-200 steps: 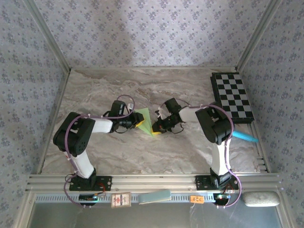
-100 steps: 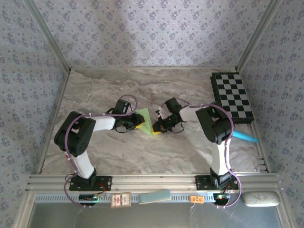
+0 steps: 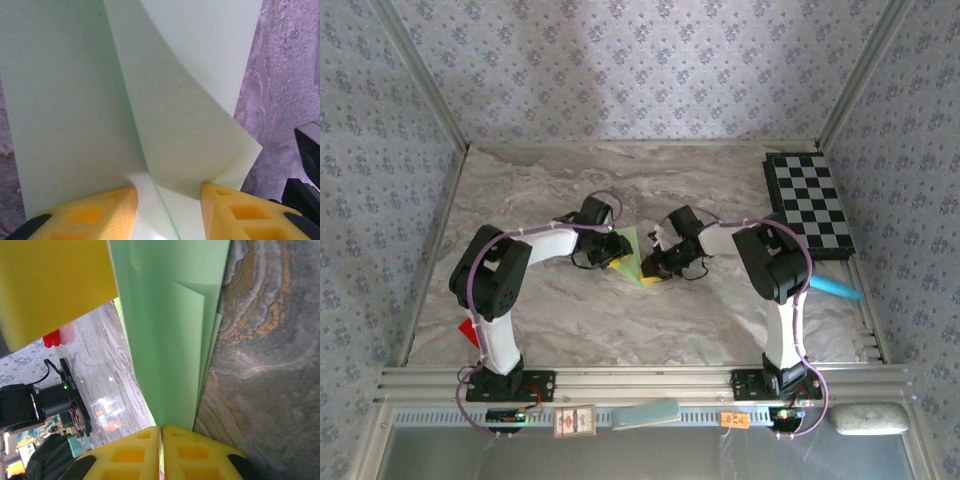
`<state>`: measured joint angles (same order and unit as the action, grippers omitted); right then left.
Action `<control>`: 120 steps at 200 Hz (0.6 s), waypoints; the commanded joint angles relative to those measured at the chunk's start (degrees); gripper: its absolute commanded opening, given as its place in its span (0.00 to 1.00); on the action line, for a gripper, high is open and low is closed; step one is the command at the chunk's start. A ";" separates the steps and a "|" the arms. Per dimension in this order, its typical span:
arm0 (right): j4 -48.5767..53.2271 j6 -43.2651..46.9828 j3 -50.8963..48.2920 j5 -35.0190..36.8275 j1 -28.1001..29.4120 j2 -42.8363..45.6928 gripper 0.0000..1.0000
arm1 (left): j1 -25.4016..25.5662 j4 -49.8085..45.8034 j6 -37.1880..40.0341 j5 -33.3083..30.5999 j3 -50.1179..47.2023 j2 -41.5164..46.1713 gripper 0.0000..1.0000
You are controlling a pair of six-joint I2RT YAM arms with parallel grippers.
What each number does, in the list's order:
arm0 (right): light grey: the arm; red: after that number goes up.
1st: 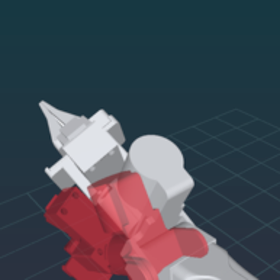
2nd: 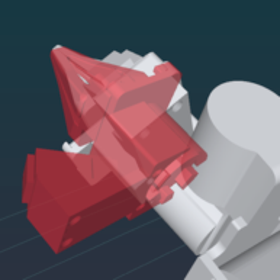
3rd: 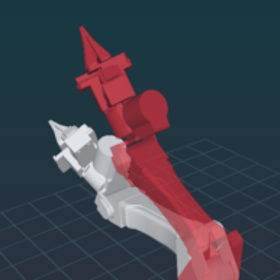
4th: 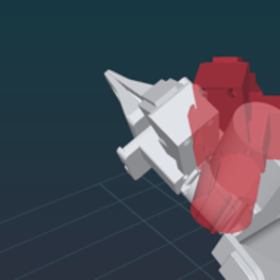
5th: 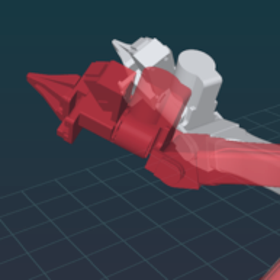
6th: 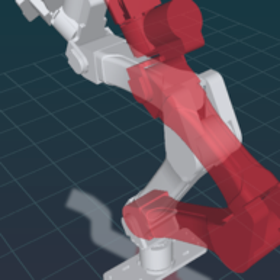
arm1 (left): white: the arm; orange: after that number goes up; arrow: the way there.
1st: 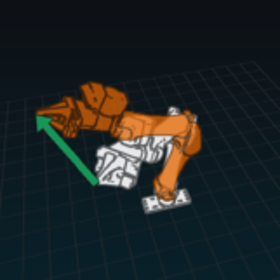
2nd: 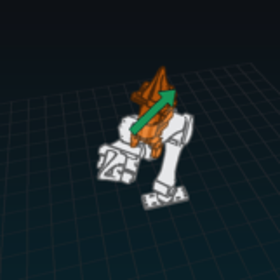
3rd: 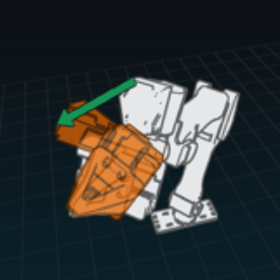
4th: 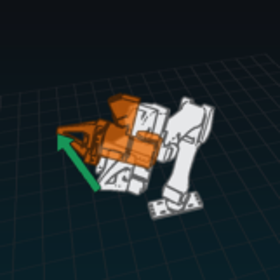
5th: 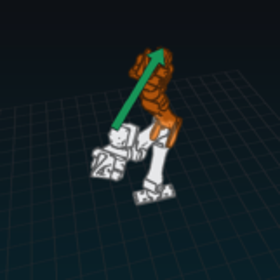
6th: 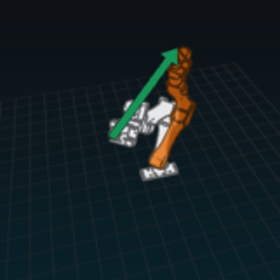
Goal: Fold a paper plane with a square sheet of paper (pick it up from the middle)
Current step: Fourth fold the wing at the center of the table.
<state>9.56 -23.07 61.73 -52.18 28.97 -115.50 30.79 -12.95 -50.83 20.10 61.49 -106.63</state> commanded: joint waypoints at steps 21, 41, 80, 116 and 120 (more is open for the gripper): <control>-0.36 -1.09 -2.16 5.40 -1.77 0.95 0.16 | 1.65 -12.69 0.69 -5.35 1.29 -6.66 0.44; -2.38 -1.91 -2.83 5.66 -1.85 2.32 0.18 | 2.26 -14.82 0.82 -6.27 2.49 -8.18 0.45; -5.35 -3.91 -3.86 6.31 -2.02 3.95 0.22 | 2.79 -16.77 1.14 -6.56 3.97 -10.18 0.48; -6.27 -4.53 -3.44 5.38 -1.56 3.07 0.23 | 3.01 -18.12 1.43 -6.86 4.60 -11.20 0.51; -6.52 -4.65 -3.46 5.19 -1.53 3.08 0.23 | 3.04 -18.25 1.37 -6.91 4.71 -11.27 0.51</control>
<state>4.78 -27.03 58.81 -49.36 27.57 -112.60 32.60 -23.00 -50.37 17.12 69.71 -110.80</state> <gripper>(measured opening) 0.228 0.505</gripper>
